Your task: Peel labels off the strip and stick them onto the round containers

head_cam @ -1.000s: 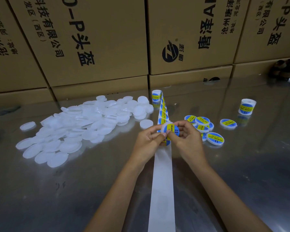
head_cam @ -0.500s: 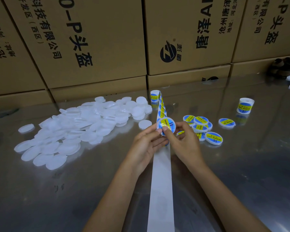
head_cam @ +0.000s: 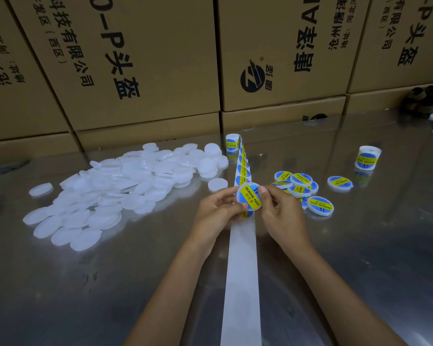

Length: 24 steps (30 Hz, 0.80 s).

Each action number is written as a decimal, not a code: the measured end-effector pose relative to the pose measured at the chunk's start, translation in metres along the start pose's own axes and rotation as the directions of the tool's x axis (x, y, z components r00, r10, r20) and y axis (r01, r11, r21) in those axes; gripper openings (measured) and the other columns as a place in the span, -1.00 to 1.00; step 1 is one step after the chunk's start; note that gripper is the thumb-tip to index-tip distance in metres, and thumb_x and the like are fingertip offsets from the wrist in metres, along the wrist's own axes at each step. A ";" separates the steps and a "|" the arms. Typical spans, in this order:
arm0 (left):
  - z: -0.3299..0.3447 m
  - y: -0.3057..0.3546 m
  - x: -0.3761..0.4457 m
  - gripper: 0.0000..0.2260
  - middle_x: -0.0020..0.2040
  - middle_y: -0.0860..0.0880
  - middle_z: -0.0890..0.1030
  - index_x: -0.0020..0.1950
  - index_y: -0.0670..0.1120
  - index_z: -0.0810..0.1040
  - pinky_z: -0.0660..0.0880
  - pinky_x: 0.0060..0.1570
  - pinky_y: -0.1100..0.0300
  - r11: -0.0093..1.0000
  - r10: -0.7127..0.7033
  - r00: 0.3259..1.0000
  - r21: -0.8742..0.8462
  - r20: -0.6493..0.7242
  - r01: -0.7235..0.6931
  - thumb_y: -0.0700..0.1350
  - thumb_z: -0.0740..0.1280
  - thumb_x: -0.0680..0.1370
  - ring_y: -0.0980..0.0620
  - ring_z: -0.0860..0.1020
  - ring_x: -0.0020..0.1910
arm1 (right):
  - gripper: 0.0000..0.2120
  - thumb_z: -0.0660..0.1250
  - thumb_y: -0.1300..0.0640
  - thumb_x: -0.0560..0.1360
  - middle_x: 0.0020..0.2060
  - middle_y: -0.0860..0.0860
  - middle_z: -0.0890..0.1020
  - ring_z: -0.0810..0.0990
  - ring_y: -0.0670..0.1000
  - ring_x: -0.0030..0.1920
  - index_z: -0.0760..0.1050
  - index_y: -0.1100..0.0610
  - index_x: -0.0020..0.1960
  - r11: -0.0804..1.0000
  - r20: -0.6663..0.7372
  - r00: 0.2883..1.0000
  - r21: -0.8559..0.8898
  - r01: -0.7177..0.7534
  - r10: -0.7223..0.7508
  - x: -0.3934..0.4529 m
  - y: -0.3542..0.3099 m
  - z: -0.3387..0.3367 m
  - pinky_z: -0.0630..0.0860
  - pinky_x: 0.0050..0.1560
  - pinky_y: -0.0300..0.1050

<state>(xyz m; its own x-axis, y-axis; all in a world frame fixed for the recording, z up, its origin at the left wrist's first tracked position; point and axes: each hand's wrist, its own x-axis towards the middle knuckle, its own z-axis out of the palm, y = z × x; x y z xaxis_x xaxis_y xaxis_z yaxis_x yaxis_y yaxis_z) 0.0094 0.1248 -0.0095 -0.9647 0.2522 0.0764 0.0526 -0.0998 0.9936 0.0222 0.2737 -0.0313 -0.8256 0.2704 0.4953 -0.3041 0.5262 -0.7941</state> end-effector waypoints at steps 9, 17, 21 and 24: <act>-0.005 0.006 -0.001 -0.66 -0.15 -0.15 0.73 0.15 -0.03 0.66 0.61 -0.33 0.19 0.997 0.070 0.998 0.020 0.000 -0.070 -0.36 0.49 0.46 -0.06 0.67 -0.35 | -0.71 0.14 0.09 0.68 -0.39 -0.04 0.53 0.45 -0.13 -0.31 0.53 0.17 -0.10 0.973 0.202 0.979 0.217 -0.079 0.035 0.000 -0.008 -0.003 0.41 -0.29 -0.19; -0.004 0.007 -0.002 -0.76 -0.11 -0.12 0.74 0.08 0.00 0.68 0.62 -0.33 0.21 0.995 0.042 0.996 -0.086 -0.080 -0.049 -0.29 0.46 0.50 -0.08 0.73 -0.24 | -0.63 0.43 0.08 0.51 0.01 -0.02 0.70 0.68 0.02 0.04 0.51 0.04 0.30 0.897 0.327 0.945 0.417 -0.149 0.005 -0.003 -0.012 0.003 0.60 0.08 -0.09; -0.005 0.007 -0.003 -0.82 -0.12 -0.16 0.74 0.04 0.01 0.70 0.63 -0.32 0.20 0.995 0.033 0.996 -0.087 -0.079 -0.040 -0.25 0.44 0.53 -0.10 0.71 -0.28 | -0.68 0.46 0.17 0.49 -0.24 0.02 0.71 0.64 -0.05 -0.29 0.55 0.03 0.23 0.886 0.349 0.937 0.436 -0.159 -0.004 0.000 -0.012 -0.002 0.58 -0.25 -0.23; -0.007 0.005 -0.004 -0.87 -0.15 -0.21 0.72 0.06 -0.04 0.70 0.64 -0.34 0.18 0.997 0.046 0.995 -0.058 -0.085 -0.052 -0.21 0.43 0.55 -0.13 0.70 -0.34 | -0.76 0.41 0.18 0.54 -0.54 -0.01 0.55 0.44 -0.10 -0.55 0.59 0.08 0.20 0.894 0.331 0.944 0.423 -0.149 0.001 0.000 -0.010 -0.002 0.41 -0.46 -0.30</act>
<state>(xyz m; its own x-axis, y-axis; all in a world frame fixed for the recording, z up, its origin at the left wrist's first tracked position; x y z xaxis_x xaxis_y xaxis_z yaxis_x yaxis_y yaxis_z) 0.0116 0.1167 -0.0051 -0.9796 0.1645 0.1151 0.0871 -0.1683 0.9819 0.0261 0.2705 -0.0225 -0.9367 -0.0115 0.3500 -0.3496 0.0886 -0.9327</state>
